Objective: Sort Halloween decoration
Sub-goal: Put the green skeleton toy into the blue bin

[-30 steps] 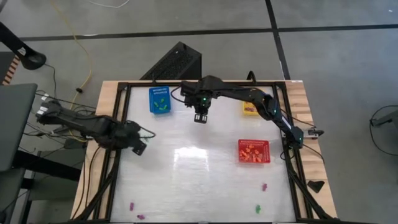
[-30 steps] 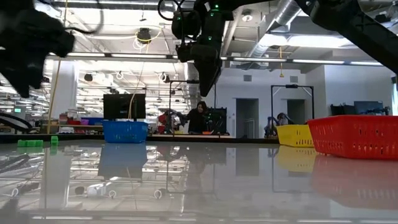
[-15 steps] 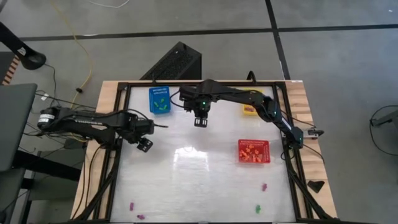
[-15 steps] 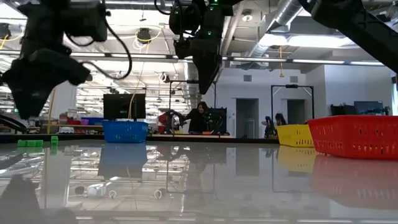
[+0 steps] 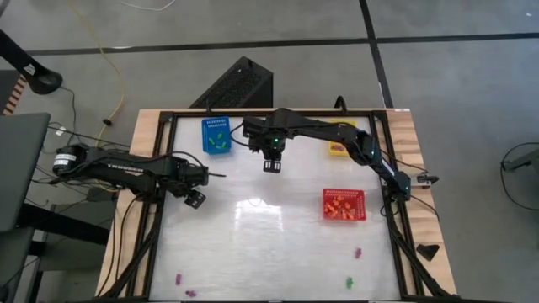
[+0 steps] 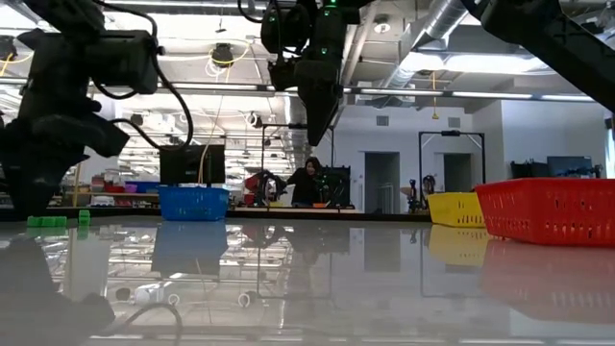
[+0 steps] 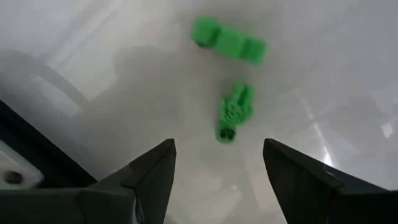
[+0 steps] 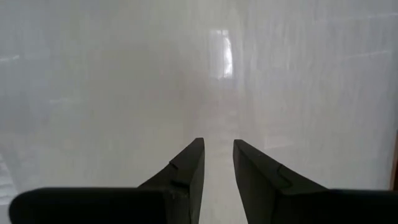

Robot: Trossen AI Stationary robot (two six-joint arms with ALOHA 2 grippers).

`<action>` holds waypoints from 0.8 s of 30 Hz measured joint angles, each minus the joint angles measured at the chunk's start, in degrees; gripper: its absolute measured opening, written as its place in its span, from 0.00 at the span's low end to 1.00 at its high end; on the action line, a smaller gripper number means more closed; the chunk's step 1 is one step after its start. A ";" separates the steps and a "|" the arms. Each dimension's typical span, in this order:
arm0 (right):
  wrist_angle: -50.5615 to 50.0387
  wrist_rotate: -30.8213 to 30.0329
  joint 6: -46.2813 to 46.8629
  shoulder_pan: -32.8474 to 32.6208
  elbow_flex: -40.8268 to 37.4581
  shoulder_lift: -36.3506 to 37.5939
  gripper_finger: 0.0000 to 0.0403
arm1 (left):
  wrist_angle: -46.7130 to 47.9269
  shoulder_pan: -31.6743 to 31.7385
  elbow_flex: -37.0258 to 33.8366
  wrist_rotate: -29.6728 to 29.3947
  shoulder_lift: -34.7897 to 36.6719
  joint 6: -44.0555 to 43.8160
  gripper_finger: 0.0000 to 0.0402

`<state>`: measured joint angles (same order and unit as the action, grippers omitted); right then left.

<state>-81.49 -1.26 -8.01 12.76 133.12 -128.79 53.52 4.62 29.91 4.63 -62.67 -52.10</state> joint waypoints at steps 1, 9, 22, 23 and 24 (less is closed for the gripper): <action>0.09 0.00 0.00 0.04 0.00 0.00 0.29 | -0.46 0.00 0.00 -0.97 0.00 0.00 0.58; 0.30 0.00 -0.19 0.50 0.00 0.00 0.29 | -7.46 0.00 -1.95 -3.57 -0.58 0.56 0.58; 0.07 -0.02 0.00 1.67 0.00 -0.02 0.29 | -7.75 0.73 -4.26 0.34 -2.86 0.63 0.41; 0.08 -0.02 0.00 1.67 0.00 -0.02 0.29 | -7.67 0.80 -4.26 0.67 -2.86 0.80 0.36; 0.08 -0.02 0.00 1.70 0.00 -0.02 0.29 | -7.57 0.83 -4.27 1.04 -2.86 1.01 0.30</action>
<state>-81.41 -1.28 -8.01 14.47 133.12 -128.81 45.95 5.45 25.64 5.67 -65.54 -51.08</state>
